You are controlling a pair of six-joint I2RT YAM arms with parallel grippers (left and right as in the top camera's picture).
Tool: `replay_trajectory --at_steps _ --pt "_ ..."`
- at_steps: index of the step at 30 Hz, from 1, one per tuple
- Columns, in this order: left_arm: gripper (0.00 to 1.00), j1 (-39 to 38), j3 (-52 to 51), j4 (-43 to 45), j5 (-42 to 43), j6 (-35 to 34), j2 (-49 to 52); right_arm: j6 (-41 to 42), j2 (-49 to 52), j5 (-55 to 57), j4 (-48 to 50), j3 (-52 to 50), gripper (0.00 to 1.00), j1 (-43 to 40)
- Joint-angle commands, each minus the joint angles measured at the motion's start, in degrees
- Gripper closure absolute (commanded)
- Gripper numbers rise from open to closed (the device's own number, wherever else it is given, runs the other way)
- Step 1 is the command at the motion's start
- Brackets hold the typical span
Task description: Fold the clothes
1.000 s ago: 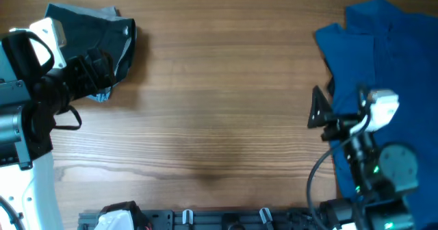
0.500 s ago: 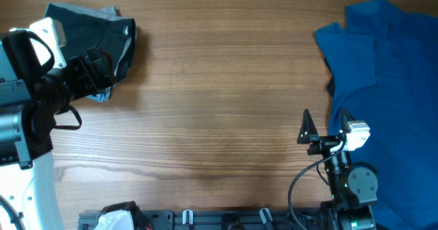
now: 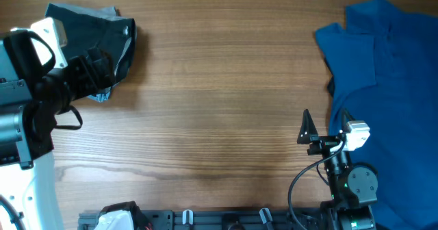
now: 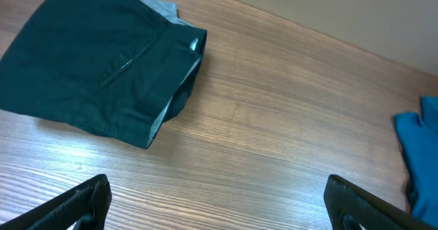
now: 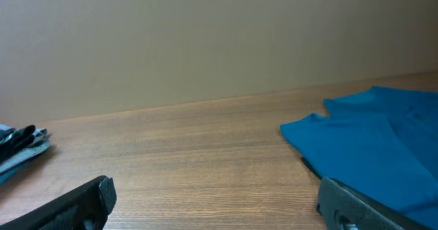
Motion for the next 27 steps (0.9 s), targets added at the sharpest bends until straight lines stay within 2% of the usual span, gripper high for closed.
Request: replay_trajectory --at_steps 1,4,5,6,10,13,17,19,25,27 --pt "0.00 -2.6 -0.1 2.2 -3.3 1.2 -4.8 0.5 -0.8 0.2 0.5 -0.6 0.00 -0.3" --pt "0.00 -6.5 -5.0 14.9 -4.5 -0.3 -11.6 0.5 -0.8 0.2 0.5 -0.6 0.00 -0.3" --pt "0.00 -8.2 -12.5 24.2 -4.5 -0.3 -17.1 0.5 -0.8 0.2 0.5 -0.6 0.00 -0.3" --pt "0.00 -8.3 -17.1 28.2 -4.3 -0.3 -20.2 0.5 -0.8 0.2 0.5 -0.6 0.00 -0.3" --pt "0.00 -8.2 -45.8 45.3 -4.3 -1.0 -39.7 0.5 -0.8 0.2 0.5 -0.6 0.00 -0.3" --pt "0.00 -8.2 -62.7 51.4 -4.1 -3.3 -55.3 0.5 -0.8 0.2 0.5 -0.6 0.00 -0.3" --pt "0.00 -8.2 -75.5 52.0 -2.7 -3.3 -69.0 0.5 -0.8 0.2 0.5 -0.6 0.00 -0.3" --pt "0.00 -8.2 -78.8 54.0 -1.3 -3.3 -68.5 0.5 -0.8 0.2 0.5 -0.6 0.00 -0.3" --pt "0.00 -8.2 -92.2 70.0 -0.7 -3.5 -68.7 0.5 -0.8 0.2 0.5 -0.6 0.00 -0.3" --pt "0.00 -8.7 -93.5 67.1 -0.5 -3.8 -68.7 0.5 -0.8 0.2 0.5 -0.6 0.00 -0.3"
